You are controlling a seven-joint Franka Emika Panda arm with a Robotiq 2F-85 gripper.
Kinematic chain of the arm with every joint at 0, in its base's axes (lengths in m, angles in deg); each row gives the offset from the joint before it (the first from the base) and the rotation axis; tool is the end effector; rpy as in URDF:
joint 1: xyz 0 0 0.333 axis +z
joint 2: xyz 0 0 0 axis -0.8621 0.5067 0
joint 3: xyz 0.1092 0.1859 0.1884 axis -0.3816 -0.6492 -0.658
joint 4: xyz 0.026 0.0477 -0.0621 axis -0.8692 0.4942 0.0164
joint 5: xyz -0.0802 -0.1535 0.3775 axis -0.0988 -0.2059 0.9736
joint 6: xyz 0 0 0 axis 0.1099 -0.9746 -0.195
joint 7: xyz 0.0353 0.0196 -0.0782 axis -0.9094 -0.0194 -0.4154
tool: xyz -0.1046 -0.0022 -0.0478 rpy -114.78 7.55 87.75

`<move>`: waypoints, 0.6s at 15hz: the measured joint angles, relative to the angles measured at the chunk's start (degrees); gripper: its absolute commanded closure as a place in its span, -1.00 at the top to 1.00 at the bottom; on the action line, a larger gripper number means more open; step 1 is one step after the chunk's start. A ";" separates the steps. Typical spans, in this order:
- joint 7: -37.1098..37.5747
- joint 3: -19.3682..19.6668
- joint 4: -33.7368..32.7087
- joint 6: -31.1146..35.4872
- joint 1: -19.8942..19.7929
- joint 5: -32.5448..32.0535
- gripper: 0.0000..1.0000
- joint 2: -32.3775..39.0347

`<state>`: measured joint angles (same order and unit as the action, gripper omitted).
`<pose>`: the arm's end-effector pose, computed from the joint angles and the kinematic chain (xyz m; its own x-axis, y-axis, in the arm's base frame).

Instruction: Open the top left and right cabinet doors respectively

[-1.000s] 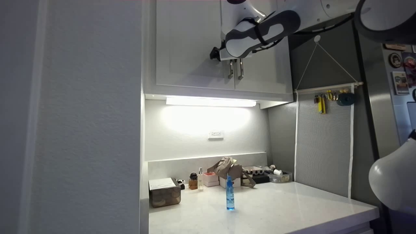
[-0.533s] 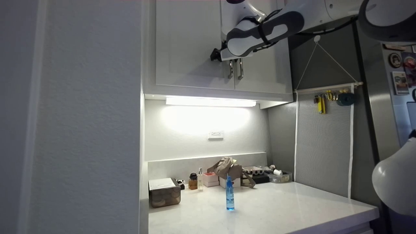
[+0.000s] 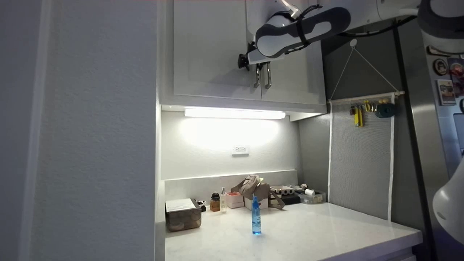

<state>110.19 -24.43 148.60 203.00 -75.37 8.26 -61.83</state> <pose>0.5246 0.1142 0.8337 0.3325 0.0527 0.9416 -0.4018 -0.8953 0.1920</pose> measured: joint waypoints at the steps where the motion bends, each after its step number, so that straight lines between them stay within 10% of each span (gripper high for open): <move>1: -0.01 2.09 0.22 -0.19 2.73 0.00 -0.56 -0.02; 9: -0.23 10.40 0.72 0.20 12.50 0.08 -0.61 0.09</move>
<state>109.96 -14.03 149.31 203.20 -62.88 8.34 -61.74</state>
